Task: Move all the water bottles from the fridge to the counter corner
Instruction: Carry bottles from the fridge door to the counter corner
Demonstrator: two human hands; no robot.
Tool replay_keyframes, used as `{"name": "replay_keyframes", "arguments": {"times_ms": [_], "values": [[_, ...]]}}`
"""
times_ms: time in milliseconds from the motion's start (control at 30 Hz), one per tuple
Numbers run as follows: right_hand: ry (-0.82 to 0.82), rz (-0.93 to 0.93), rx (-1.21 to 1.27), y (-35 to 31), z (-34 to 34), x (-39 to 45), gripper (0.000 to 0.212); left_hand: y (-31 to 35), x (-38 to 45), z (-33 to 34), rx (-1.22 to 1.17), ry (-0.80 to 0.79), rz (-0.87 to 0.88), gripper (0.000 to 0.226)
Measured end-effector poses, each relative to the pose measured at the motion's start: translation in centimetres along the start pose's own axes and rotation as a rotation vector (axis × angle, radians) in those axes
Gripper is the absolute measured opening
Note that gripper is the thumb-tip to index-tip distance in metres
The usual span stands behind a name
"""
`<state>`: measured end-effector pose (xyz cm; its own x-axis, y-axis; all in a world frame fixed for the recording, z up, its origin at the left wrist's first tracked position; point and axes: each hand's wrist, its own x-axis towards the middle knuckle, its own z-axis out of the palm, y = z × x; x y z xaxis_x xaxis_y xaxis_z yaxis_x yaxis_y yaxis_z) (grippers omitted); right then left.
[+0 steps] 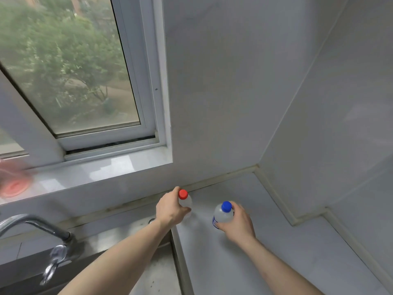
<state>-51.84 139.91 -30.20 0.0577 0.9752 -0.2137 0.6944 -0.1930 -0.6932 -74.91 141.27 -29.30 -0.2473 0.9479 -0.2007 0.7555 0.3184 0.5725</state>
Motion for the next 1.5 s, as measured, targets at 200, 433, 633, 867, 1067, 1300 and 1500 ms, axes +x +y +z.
{"name": "replay_keyframes", "arguments": {"times_ms": [200,433,633,867,1067,1300,1500], "values": [[-0.045,0.003,-0.019,-1.5,1.9,5.3,0.057,-0.4,3.2,0.9,-0.021,0.026,-0.013,0.039],[-0.084,-0.014,-0.059,-2.8,4.7,9.9,0.051,-1.2,5.5,1.6,-0.108,0.073,-0.018,0.034],[-0.126,-0.034,-0.105,-3.6,7.9,13.0,0.028,-1.4,6.7,1.8,-0.128,0.090,0.016,0.037],[-0.135,-0.043,-0.093,-3.5,11.3,15.3,0.016,-1.7,7.0,2.3,-0.157,0.131,0.034,0.048],[-0.200,-0.066,-0.093,-4.2,11.1,15.0,0.015,-2.0,7.1,2.3,-0.125,0.099,0.041,0.047],[-0.164,-0.139,0.064,-4.3,8.4,11.4,0.042,-2.0,5.4,1.4,-0.156,0.105,0.055,0.048],[-0.200,-0.029,0.239,-4.3,4.0,3.8,0.070,-1.0,-0.4,-2.0,-0.266,0.195,0.086,0.063]]}}
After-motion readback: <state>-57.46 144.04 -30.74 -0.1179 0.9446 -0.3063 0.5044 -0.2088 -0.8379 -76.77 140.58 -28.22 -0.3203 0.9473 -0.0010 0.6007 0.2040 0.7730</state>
